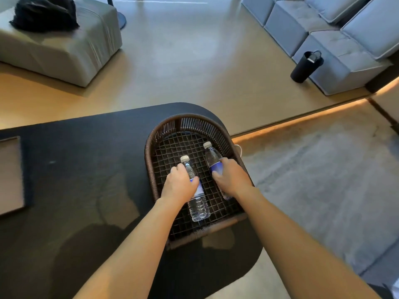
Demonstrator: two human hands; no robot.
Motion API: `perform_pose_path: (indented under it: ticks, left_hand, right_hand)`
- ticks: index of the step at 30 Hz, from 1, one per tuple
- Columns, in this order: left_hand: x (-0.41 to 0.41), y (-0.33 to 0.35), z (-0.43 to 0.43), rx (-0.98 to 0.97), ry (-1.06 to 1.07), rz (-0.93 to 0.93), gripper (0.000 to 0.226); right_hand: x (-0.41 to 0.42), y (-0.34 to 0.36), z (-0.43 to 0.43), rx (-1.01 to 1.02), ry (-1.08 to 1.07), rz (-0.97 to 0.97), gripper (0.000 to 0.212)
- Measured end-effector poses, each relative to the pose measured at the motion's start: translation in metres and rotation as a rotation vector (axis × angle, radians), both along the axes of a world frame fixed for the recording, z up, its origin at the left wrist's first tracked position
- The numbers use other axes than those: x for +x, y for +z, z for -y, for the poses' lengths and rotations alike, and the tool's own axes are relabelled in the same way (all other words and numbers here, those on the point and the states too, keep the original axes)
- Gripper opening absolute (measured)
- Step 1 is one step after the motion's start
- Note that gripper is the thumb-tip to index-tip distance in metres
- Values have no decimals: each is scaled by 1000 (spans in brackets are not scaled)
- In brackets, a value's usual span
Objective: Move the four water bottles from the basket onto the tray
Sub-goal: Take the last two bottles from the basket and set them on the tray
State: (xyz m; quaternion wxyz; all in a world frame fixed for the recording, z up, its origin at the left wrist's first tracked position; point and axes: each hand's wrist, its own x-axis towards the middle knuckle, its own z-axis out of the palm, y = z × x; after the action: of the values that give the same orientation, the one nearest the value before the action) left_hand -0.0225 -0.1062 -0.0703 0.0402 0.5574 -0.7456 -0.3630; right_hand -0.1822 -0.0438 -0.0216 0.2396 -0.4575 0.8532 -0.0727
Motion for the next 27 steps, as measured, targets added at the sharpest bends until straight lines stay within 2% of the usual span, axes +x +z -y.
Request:
perform_pose_path:
  ticks: [7, 10, 12, 17, 22, 27]
  left_hand:
    - [-22, -27, 17, 153, 119, 121, 70]
    - [-21, -33, 24, 217, 192, 93, 69]
    - [-21, -33, 28, 273, 232, 57, 61]
    - [-21, -29, 25, 316, 337, -10, 48]
    - [-17, -13, 8, 292, 482, -52, 68]
    - [-10, 11, -19, 216, 492, -159, 59]
  right_hand:
    - [-10, -34, 38, 67, 22, -6, 60]
    - [-6, -45, 47, 57, 25, -150, 60]
    - [-6, -50, 54, 73, 26, -157, 60]
    - [-19, -64, 77, 193, 21, 141, 57]
    - [-40, -68, 77, 71, 2, 325, 41]
    - [-53, -54, 50, -71, 47, 458, 45]
